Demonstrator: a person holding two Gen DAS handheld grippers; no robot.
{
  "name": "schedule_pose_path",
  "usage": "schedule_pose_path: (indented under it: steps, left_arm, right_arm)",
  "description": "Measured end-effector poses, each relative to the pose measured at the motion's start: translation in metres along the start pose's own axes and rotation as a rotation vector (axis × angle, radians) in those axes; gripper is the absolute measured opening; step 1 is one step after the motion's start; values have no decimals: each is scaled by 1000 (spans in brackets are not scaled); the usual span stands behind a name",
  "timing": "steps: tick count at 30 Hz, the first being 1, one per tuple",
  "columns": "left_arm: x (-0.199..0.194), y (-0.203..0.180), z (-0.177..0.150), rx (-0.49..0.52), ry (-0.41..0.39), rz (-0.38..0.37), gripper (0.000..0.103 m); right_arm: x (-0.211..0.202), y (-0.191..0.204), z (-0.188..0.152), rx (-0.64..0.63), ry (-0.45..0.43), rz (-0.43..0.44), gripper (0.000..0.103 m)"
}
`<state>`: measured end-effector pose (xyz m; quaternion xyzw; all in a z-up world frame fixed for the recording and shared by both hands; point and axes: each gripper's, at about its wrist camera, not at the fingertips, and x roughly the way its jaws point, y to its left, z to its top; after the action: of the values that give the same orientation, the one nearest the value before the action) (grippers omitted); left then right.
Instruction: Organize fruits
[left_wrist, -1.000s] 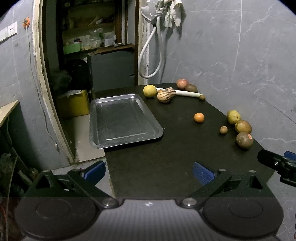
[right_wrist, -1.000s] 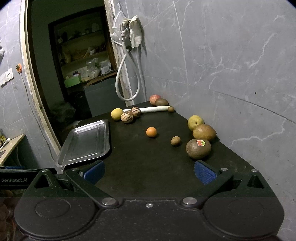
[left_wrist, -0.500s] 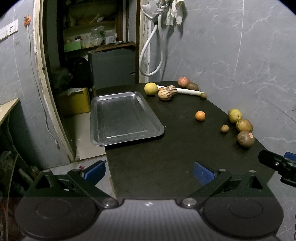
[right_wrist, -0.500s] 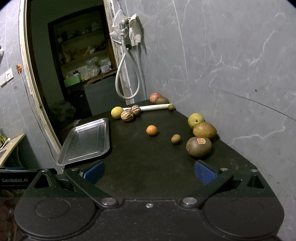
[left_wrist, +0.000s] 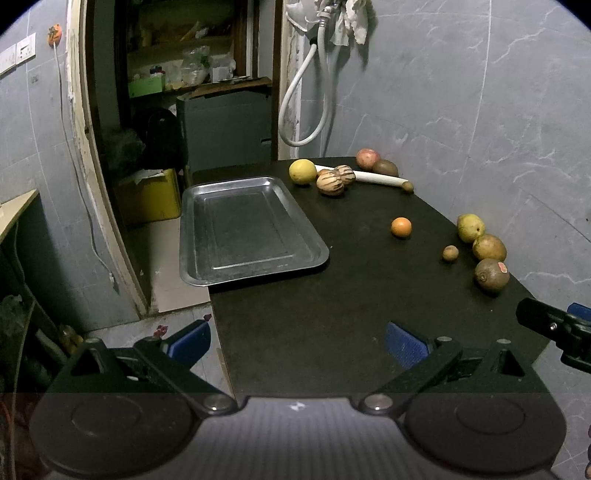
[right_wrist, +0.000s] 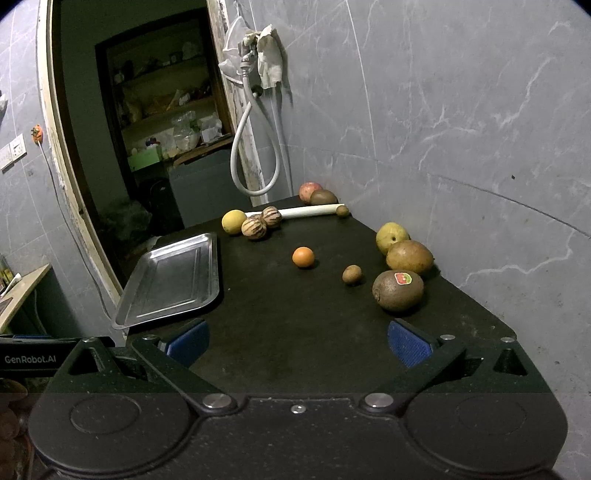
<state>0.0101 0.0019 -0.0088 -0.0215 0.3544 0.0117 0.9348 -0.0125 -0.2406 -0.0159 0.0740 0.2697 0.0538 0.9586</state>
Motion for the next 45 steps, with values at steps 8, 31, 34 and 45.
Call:
schedule_pose_path:
  steps: [8,31,34,45]
  left_arm:
    - [4,0,-1,3,17,-1,102]
    - [93,-13,45,157,177,-159,102]
    - [115,-17,58,197,187,-220,102]
    - [194,-52,97,405,193,-502,102]
  right_arm:
    - [4,-5,2,11,14,1,103]
    - [51,-17,1,140,120,-203,103]
    - [62,-12,3,160,128,-265,103]
    - [91,5,2,15,158,-457,103]
